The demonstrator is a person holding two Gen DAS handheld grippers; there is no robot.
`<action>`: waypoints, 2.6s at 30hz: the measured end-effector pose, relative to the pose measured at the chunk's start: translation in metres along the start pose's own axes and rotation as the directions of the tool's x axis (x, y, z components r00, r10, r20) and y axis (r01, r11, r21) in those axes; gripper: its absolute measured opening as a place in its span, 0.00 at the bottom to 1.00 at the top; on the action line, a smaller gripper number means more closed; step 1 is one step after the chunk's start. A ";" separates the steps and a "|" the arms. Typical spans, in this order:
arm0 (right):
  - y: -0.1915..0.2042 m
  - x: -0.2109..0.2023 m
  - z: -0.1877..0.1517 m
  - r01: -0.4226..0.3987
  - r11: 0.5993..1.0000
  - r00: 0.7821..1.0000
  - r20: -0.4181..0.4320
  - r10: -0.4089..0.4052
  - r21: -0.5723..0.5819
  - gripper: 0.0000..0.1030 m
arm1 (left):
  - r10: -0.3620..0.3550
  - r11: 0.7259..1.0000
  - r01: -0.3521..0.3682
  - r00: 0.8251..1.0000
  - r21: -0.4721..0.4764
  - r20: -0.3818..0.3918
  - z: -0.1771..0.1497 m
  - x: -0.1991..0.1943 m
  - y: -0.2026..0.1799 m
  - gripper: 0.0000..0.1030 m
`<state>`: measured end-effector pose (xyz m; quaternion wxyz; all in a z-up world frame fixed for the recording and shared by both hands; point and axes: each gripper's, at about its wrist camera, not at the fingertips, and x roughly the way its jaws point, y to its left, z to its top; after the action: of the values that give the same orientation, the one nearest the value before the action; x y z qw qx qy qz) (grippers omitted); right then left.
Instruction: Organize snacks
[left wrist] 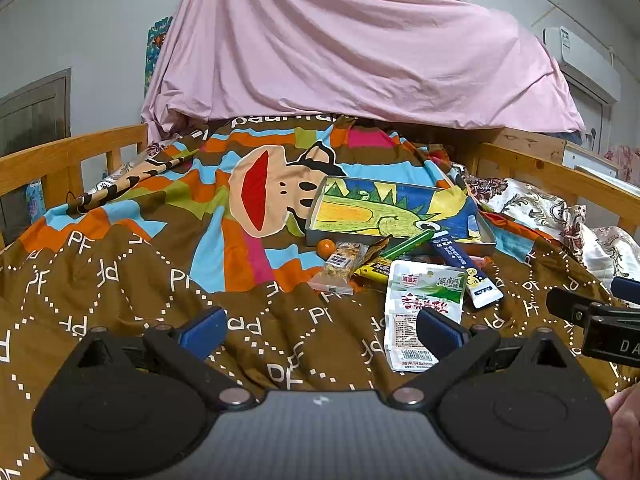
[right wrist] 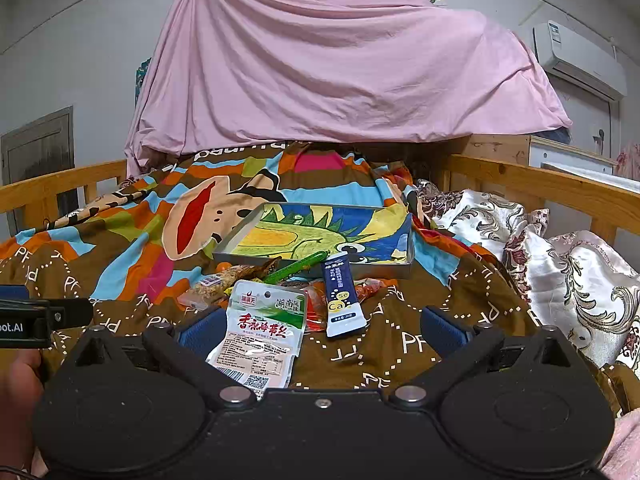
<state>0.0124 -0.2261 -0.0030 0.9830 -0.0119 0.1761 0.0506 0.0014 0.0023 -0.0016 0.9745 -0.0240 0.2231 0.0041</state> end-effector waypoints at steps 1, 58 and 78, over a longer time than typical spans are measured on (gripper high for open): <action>0.000 0.000 0.000 0.000 1.000 1.000 0.000 0.000 0.000 1.00 | 0.000 1.000 0.000 1.000 0.000 0.000 0.000 0.000 0.000 1.00; -0.060 0.134 0.044 -0.054 0.995 0.980 -0.196 0.037 -0.087 0.99 | -0.129 0.987 0.145 0.973 0.071 -0.192 0.002 0.114 -0.063 1.00; -0.066 0.214 0.031 -0.126 0.989 0.956 -0.277 0.100 -0.079 0.99 | -0.115 0.966 0.185 0.934 0.182 -0.339 -0.022 0.199 -0.117 0.99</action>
<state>0.2291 -0.2701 -0.0481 0.9432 -0.0559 0.3073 0.1131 0.1728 -0.1160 -0.1031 0.9186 0.0620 0.3776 -0.0984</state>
